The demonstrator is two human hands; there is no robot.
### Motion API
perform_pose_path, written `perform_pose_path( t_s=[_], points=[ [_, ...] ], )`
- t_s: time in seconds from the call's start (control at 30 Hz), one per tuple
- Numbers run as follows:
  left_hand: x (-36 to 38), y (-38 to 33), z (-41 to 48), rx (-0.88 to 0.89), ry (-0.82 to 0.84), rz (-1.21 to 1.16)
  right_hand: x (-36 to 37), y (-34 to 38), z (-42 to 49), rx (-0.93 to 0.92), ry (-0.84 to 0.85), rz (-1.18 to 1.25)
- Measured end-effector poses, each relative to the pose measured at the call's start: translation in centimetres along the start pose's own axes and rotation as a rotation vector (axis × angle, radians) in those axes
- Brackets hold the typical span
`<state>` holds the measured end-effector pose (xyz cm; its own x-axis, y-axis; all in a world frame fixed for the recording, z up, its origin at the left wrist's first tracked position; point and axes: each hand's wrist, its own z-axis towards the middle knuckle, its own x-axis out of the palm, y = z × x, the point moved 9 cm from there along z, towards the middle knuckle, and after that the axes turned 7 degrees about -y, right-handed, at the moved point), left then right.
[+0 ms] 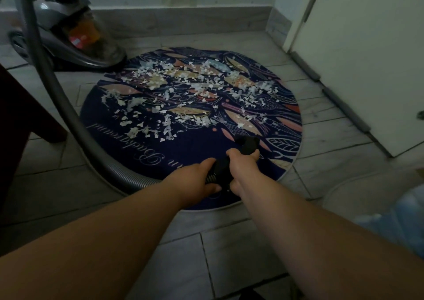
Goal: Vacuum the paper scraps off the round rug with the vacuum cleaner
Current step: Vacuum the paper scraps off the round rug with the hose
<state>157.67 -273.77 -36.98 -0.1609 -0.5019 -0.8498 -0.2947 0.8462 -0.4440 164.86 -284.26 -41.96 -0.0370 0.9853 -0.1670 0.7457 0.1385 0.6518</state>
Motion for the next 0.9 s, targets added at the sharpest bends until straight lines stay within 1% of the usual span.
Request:
perform_pose_path(
  t_s=[0.2,0.4,0.7,0.9],
  points=[
    [0.6,-2.2,1.4,0.054,0.026,0.004,-2.8,0.7,1.2,-0.013,-0.126,0.085],
    [1.1,-3.4,2.9,0.079,0.033,0.011,-3.8,1.6,2.7,-0.035,-0.167,0.107],
    [1.2,-3.2,5.1,0.068,0.047,-0.003,-2.6,3.4,4.6,-0.105,-0.084,0.055],
    [0.4,-1.4,6.0,0.03,0.035,0.005,-0.3,4.6,4.7,-0.098,-0.03,0.005]
  ],
)
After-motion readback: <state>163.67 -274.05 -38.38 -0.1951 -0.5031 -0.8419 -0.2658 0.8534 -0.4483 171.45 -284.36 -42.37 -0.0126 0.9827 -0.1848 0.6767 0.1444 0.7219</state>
